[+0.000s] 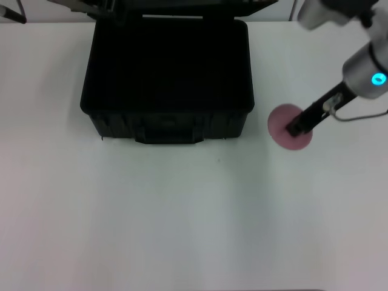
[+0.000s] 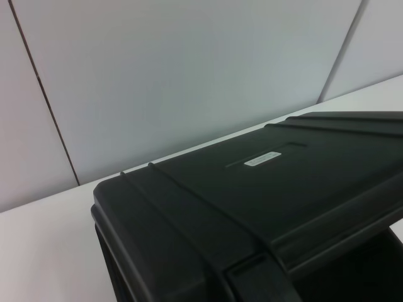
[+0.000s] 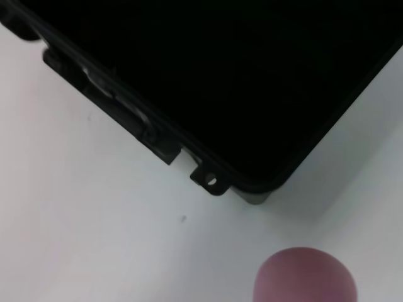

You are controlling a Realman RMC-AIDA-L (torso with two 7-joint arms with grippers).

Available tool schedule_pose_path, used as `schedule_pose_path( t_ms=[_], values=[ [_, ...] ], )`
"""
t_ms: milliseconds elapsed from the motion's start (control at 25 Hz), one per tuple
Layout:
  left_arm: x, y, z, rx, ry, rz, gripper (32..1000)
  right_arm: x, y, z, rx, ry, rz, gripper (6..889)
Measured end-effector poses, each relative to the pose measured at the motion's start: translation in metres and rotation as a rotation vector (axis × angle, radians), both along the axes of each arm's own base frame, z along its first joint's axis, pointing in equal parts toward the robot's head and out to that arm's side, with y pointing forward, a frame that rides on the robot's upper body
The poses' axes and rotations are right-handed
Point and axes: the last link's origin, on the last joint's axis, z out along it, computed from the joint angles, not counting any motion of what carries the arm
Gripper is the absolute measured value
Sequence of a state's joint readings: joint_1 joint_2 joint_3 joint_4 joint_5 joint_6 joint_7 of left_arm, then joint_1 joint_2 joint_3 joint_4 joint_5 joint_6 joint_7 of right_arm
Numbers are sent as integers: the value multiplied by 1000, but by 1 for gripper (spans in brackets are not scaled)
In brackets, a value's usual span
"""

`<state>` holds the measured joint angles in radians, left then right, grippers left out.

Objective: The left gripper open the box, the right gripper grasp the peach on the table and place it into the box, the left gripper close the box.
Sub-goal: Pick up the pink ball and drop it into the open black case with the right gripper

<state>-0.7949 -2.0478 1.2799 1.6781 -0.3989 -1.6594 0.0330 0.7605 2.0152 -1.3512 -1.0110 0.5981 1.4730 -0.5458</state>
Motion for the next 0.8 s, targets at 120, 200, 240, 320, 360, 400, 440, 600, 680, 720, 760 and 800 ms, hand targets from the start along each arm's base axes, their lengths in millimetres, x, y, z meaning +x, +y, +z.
schedule_pose_path(
  t_ms=[120,200,240,320,360,400,440,600,680,720,760,800],
  values=[
    [-1,0,0,0,0,2,382,-11,2,16,27,24,25,50],
    [-1,0,0,1,0,2,382,-20,3,25,48,36,54,52],
    [-1,0,0,1,0,2,382,-25,4,29,57,41,72,53],
    [-1,0,0,1,1,3,382,-33,4,34,70,48,105,54],
    [-1,0,0,1,1,3,382,-35,5,35,74,48,114,55],
    [-1,0,0,1,1,4,382,-37,6,36,80,50,124,56],
    [-1,0,0,1,1,4,382,-38,8,36,87,52,134,57],
    [-2,0,0,0,2,4,383,-42,14,32,105,63,167,60],
    [-1,0,0,-2,3,2,383,-42,18,29,115,68,179,61],
    [0,-1,-1,-3,4,1,383,-43,20,27,119,70,183,62],
    [0,-1,-1,-4,4,1,383,-43,22,25,121,72,185,63],
    [0,-1,-1,-4,4,0,383,-43,24,23,123,74,189,64]
  ],
)
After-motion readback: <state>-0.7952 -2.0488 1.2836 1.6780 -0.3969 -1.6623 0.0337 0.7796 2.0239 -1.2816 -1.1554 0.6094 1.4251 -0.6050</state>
